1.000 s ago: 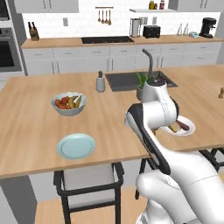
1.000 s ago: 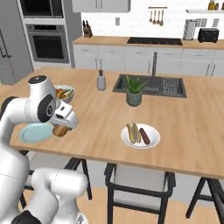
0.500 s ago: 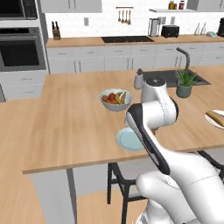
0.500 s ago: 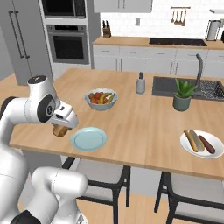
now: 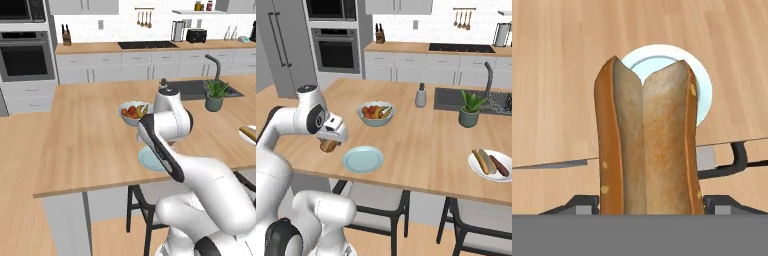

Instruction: Place one bun and one sausage from the bowl on each plate.

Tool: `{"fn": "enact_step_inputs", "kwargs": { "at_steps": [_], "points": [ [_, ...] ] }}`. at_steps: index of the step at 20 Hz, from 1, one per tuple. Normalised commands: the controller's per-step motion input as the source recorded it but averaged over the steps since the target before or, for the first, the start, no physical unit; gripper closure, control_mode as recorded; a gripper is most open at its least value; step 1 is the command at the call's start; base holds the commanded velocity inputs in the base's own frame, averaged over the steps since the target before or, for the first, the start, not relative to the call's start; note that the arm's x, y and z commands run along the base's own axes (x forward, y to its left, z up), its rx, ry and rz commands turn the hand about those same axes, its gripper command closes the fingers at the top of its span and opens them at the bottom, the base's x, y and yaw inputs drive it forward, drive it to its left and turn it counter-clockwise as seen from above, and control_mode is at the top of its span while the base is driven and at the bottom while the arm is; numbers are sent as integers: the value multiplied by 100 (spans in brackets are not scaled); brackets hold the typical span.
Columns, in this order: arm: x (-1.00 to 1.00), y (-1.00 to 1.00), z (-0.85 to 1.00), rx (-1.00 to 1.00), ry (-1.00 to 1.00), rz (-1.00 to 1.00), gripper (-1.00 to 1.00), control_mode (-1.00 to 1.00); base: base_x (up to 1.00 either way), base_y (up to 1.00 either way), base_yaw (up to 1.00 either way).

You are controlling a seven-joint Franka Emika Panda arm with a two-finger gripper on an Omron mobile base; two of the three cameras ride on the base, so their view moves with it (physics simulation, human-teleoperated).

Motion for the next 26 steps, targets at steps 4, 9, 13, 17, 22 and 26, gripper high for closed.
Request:
{"fn": "enact_step_inputs", "kwargs": {
  "at_steps": [4,9,13,17,22,26],
  "points": [
    [100,-84,-63,18,15,7,100,-100,0,0,0],
    [100,-33,-76,6,0,1,100,-100,0,0,0],
    [81,8,-89,-6,0,0,100,-100,0,0,0],
    [28,28,-56,-9,2,0,100,-100,0,0,0],
    [-26,1,-21,-1,0,0,100,-100,0,0,0],
    [-41,4,-17,0,0,0,100,-100,0,0,0]
  ]
}}
